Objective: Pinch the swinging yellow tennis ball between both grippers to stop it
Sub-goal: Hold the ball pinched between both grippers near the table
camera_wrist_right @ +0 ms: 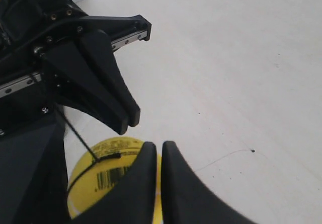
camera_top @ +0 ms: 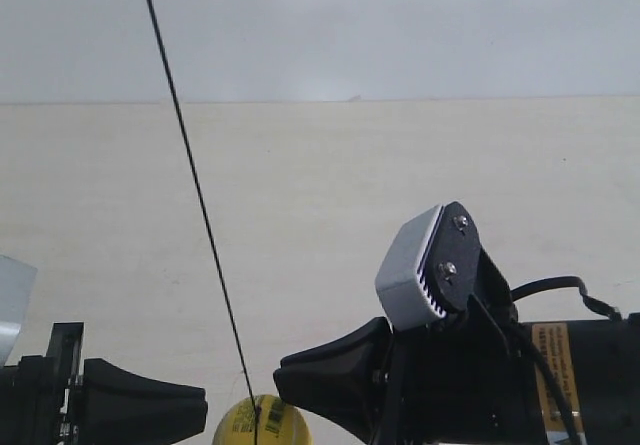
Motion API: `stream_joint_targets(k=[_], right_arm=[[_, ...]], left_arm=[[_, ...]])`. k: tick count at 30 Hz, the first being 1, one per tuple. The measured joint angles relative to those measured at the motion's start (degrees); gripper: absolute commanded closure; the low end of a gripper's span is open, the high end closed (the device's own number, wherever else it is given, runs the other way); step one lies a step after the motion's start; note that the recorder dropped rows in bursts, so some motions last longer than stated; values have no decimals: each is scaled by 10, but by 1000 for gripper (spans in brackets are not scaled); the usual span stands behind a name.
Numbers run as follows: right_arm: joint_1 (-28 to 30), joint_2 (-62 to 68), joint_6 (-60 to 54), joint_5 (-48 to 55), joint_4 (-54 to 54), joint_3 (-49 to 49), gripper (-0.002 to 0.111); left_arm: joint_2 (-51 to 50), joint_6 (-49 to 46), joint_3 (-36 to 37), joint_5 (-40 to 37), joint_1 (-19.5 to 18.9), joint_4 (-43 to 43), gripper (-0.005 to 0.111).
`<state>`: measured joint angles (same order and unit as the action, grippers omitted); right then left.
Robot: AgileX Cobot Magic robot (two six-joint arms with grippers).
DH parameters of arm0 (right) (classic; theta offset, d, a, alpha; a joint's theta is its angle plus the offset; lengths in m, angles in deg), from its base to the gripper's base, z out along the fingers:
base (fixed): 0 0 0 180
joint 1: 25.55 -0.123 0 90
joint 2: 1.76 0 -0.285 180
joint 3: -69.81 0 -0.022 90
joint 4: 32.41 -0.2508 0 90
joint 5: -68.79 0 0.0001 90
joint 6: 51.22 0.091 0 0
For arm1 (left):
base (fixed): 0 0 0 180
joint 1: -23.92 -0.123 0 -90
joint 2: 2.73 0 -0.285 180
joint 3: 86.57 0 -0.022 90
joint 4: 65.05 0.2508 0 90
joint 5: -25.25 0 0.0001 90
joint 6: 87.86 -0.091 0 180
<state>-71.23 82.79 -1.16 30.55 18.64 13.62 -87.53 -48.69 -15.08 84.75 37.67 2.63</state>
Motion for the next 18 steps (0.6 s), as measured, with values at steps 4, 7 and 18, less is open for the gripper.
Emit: stream_joint_targets(k=[4, 7, 18], right_arm=[[0, 0, 1, 9, 5, 0, 108], [0, 0, 1, 14, 14, 0, 108], [0, 0, 19, 58, 38, 0, 108]], left_arm=[[0, 0, 0, 0, 0, 1, 102], [0, 0, 0, 0, 0, 1, 102], [0, 0, 9, -13, 0, 5, 102]])
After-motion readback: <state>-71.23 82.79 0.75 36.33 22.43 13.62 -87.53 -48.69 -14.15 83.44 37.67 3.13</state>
